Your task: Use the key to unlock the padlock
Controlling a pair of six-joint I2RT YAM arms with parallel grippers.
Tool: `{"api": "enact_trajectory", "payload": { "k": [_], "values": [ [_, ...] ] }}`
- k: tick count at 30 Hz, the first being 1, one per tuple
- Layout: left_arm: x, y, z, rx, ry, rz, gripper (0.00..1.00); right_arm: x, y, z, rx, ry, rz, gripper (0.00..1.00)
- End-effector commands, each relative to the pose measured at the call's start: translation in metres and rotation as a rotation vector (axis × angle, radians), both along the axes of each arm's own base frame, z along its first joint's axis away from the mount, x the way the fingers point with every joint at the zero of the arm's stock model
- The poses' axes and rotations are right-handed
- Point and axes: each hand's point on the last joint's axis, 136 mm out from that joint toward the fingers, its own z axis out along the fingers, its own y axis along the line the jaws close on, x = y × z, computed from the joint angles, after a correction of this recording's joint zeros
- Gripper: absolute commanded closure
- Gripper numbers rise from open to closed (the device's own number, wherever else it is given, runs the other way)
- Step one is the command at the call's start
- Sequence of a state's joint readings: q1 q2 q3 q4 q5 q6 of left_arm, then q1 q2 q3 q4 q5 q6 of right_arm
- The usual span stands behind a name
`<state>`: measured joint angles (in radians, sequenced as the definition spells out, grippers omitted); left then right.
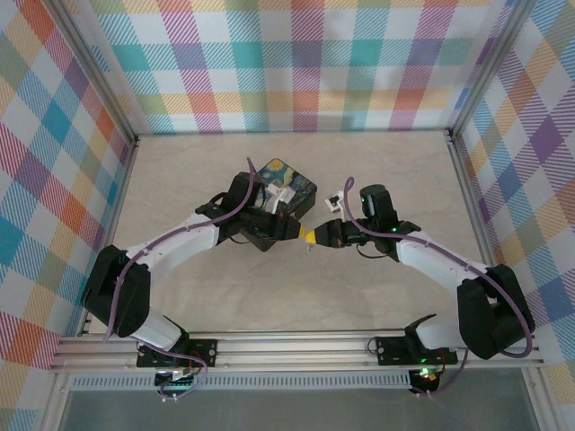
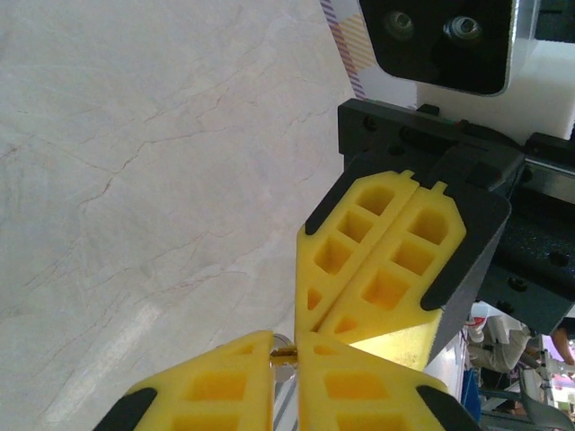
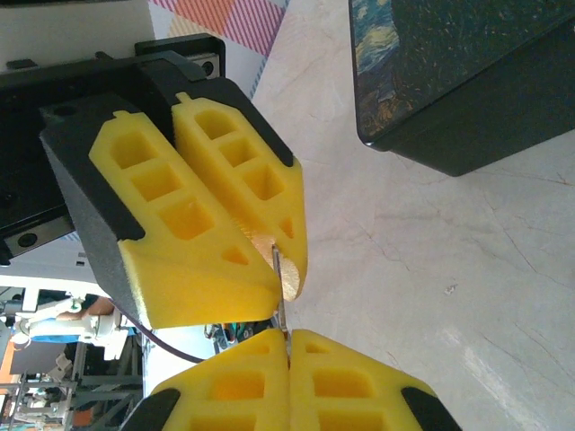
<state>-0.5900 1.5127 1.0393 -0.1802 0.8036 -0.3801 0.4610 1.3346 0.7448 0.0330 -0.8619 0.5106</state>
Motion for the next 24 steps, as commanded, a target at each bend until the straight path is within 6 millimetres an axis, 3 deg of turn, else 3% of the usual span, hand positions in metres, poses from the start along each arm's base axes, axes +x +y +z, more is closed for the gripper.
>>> {"api": "enact_trajectory", "payload": {
  "k": [1,3,7,12,18,24],
  "values": [
    [0.005,-0.008,0.01,-0.052,-0.022,-0.021,0.95,0.003,0.003,0.014,0.026,-0.045,0.023,1.0],
    [0.006,-0.009,0.01,-0.065,-0.015,-0.012,1.0,0.004,0.002,0.013,0.02,-0.046,0.018,1.0],
    [0.014,-0.006,0.007,-0.047,-0.017,0.044,1.0,0.006,0.0,0.012,0.017,-0.039,0.009,0.99],
    [0.027,-0.003,0.006,-0.067,0.001,0.126,1.0,0.011,-0.002,0.014,0.022,-0.042,-0.016,0.81],
    [0.034,-0.004,0.009,-0.108,0.015,0.156,1.0,0.011,0.0,0.016,0.062,-0.047,-0.01,0.95],
    [0.037,-0.002,0.012,-0.119,0.017,0.182,1.0,0.012,0.001,0.014,0.075,-0.044,-0.01,0.96]
  ]
}}
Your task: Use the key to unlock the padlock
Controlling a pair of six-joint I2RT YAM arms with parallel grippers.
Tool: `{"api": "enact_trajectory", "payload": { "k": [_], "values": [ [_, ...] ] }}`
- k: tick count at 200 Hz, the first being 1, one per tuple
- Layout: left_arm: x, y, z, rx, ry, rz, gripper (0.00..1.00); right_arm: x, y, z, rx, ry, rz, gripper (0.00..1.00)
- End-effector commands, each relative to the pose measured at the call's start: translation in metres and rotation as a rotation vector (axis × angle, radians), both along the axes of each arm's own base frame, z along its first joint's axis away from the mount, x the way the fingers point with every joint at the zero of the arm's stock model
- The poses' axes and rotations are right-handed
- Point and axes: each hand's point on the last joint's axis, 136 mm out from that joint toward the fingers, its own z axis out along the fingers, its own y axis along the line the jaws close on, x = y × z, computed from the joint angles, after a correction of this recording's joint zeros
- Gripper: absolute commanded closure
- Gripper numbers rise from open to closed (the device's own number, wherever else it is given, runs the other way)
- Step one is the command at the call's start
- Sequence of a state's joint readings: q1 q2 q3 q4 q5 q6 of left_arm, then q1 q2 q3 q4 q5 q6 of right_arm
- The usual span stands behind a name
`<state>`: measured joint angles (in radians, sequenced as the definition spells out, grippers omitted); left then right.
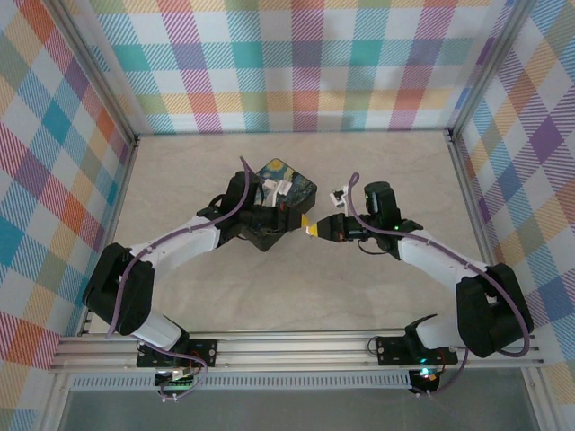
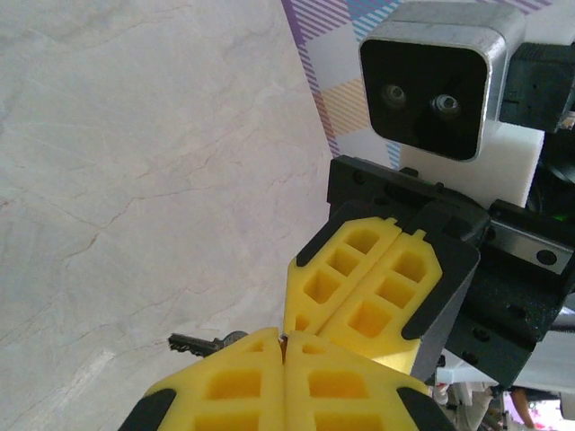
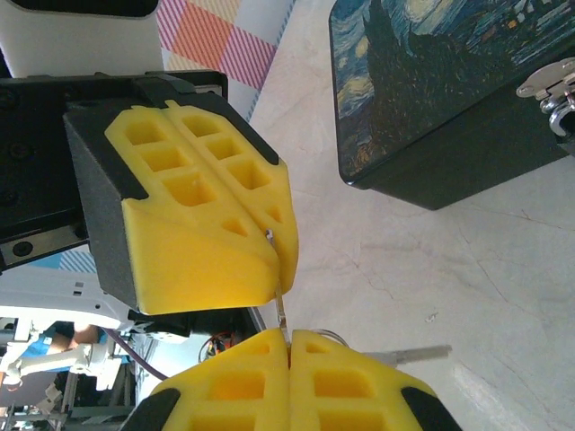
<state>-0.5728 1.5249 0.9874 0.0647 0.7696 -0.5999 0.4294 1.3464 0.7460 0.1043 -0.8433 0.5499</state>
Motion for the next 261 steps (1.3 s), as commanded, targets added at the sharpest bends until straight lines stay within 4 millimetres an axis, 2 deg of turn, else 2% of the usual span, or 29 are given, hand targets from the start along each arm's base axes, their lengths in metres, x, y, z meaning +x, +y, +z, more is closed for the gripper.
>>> {"api": "enact_trajectory", "payload": {
  "k": [1,37,61,80,122,157,202,261],
  "values": [
    [0.01,0.003,0.003,-0.021,-0.017,0.05,1.0,-0.007,0.006,0.01,0.062,-0.028,0.055,0.98],
    [0.009,0.004,0.005,-0.019,-0.011,0.037,1.0,-0.007,0.006,0.019,0.094,-0.061,0.053,1.0],
    [0.005,0.008,0.003,0.007,-0.011,0.012,0.67,-0.014,0.003,0.016,0.059,-0.066,0.07,1.0],
    [0.003,0.009,0.005,-0.001,-0.015,-0.01,0.61,-0.02,0.002,0.014,0.049,-0.062,0.099,1.0],
    [-0.002,0.007,0.01,-0.02,-0.029,-0.055,0.63,-0.025,0.003,0.012,0.049,-0.047,0.142,1.0],
    [-0.008,0.006,0.012,-0.035,-0.03,-0.082,0.69,-0.021,0.006,0.013,0.053,-0.042,0.147,1.0],
    [-0.013,0.008,0.007,-0.029,-0.022,-0.089,0.72,-0.017,0.009,0.011,0.056,-0.02,0.148,1.0],
    [-0.014,0.008,0.006,-0.034,-0.026,-0.096,0.83,-0.016,0.009,0.012,0.052,-0.018,0.144,1.0]
  ]
}}
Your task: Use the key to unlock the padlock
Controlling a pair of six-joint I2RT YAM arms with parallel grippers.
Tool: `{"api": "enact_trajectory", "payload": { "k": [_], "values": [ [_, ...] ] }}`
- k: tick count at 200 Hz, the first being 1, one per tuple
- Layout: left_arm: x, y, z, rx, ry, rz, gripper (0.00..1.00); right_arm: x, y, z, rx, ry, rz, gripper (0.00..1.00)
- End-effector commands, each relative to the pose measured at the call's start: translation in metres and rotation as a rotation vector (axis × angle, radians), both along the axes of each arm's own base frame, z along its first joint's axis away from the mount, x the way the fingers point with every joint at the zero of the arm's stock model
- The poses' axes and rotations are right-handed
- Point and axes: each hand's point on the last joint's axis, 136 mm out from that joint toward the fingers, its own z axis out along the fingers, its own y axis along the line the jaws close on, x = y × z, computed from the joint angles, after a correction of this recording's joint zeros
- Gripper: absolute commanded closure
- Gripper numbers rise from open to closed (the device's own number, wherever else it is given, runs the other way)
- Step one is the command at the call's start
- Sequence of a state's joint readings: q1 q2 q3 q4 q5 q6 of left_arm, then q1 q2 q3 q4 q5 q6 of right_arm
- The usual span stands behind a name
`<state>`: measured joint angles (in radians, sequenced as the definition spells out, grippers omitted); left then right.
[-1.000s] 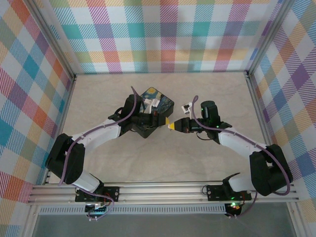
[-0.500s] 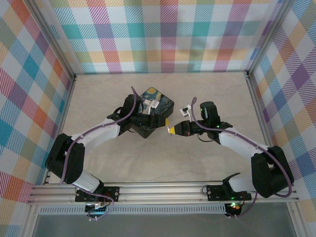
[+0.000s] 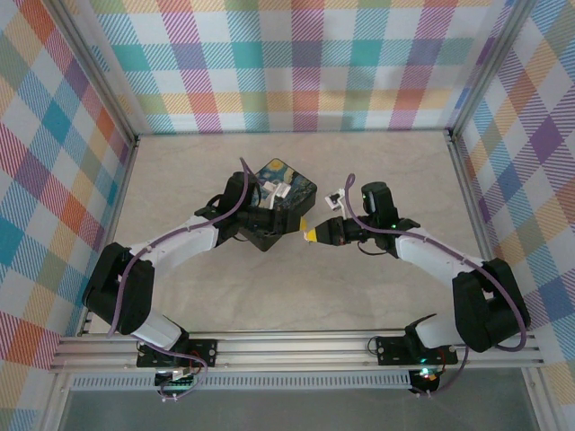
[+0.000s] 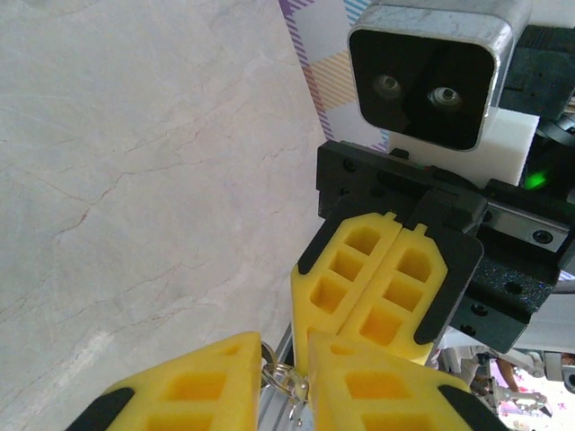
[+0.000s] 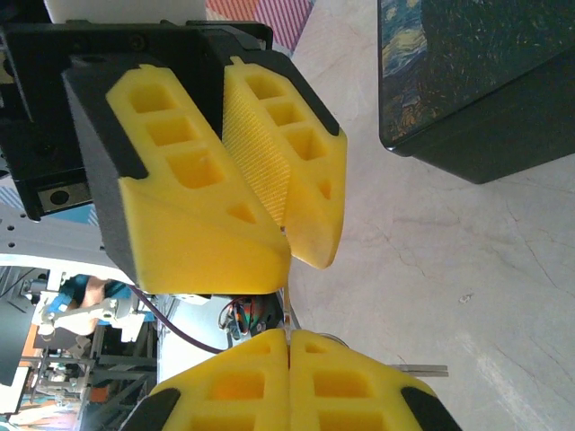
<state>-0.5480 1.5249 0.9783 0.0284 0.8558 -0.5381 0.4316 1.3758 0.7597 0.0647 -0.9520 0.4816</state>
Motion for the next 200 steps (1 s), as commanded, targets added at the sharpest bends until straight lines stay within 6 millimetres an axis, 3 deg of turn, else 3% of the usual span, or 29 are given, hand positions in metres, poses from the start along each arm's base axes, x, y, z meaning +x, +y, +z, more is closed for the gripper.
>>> {"api": "enact_trajectory", "payload": {
  "k": [1,29,52,64,78,88,101,200],
  "values": [
    [-0.004,0.003,0.009,-0.025,-0.032,-0.025,0.83,0.0,0.004,0.012,0.024,-0.028,0.031,1.0],
    [-0.004,0.002,0.008,-0.023,-0.03,-0.025,0.89,0.0,0.005,0.01,0.02,-0.018,0.031,1.0],
    [-0.002,0.002,0.007,-0.02,-0.031,-0.014,1.0,0.001,0.005,0.01,0.018,-0.018,0.027,1.0],
    [0.0,0.004,0.005,-0.009,-0.036,0.005,1.0,0.002,0.004,0.01,0.012,-0.02,0.019,1.0],
    [0.005,0.006,0.003,0.006,-0.041,0.036,1.0,0.003,0.004,0.011,0.019,-0.023,0.015,0.94],
    [0.009,0.007,0.001,0.013,-0.042,0.061,1.0,0.004,0.003,0.011,0.017,-0.022,0.003,0.78],
    [0.015,0.007,0.001,0.009,-0.043,0.088,1.0,0.007,0.0,0.009,0.011,-0.02,-0.03,0.66],
    [0.045,0.008,0.018,-0.066,-0.03,0.231,1.0,0.049,-0.009,0.009,0.089,0.016,-0.32,0.55]
  ]
}}
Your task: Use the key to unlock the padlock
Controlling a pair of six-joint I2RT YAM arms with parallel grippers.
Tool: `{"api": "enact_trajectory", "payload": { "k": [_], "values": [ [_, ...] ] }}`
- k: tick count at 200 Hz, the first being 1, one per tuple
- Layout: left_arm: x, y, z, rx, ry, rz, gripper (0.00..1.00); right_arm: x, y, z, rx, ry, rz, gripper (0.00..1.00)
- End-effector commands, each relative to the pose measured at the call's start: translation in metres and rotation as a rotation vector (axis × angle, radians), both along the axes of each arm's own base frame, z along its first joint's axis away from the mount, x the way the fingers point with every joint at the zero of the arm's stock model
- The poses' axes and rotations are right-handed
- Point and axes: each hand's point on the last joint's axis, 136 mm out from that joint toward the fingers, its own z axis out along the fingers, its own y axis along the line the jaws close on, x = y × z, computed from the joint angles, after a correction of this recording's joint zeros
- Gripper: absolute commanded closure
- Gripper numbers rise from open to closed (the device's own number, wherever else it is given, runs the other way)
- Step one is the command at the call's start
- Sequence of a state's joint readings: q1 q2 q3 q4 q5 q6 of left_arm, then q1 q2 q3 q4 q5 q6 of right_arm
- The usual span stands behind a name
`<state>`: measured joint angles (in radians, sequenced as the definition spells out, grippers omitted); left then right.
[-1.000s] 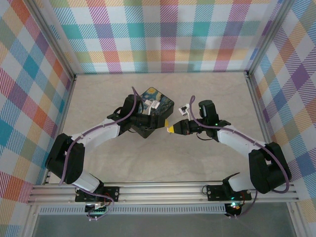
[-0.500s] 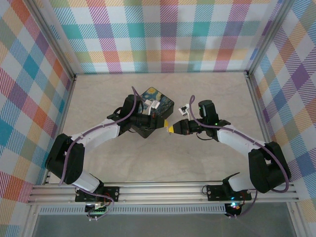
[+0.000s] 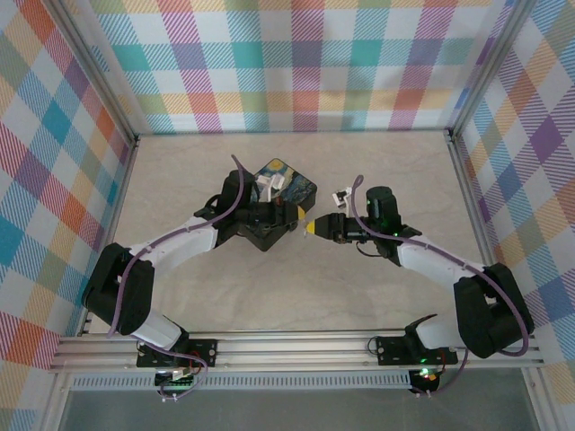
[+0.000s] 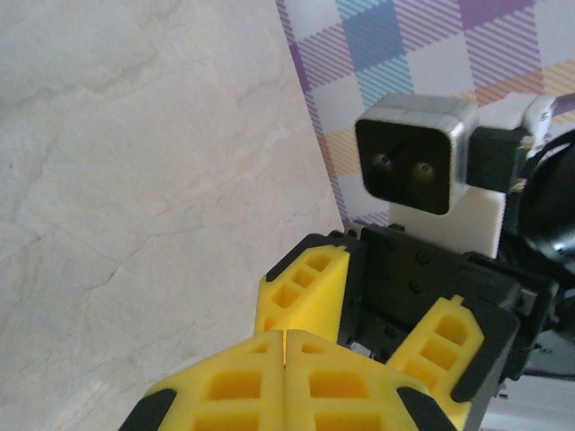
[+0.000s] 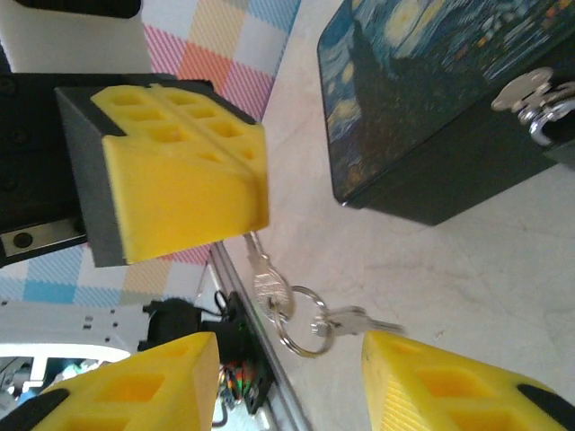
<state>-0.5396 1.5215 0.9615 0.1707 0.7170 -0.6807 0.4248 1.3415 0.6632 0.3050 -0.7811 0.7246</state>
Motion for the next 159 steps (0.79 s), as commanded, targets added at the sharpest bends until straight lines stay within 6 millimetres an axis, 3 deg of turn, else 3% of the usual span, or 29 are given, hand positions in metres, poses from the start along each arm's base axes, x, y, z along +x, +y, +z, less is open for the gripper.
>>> {"api": "enact_trajectory", "payload": {
  "k": [1,42,159],
  "values": [
    [0.012,0.004,0.008,-0.038,-0.017,0.052,1.0,0.021,-0.001,0.012,0.068,-0.021,-0.099,0.55],
    [0.016,0.002,0.007,-0.058,-0.003,0.056,1.0,0.03,-0.003,0.01,0.084,-0.011,-0.152,0.55],
    [0.025,-0.001,-0.002,-0.076,0.025,0.079,1.0,0.028,0.011,0.009,0.143,0.006,-0.12,0.64]
  ]
}}
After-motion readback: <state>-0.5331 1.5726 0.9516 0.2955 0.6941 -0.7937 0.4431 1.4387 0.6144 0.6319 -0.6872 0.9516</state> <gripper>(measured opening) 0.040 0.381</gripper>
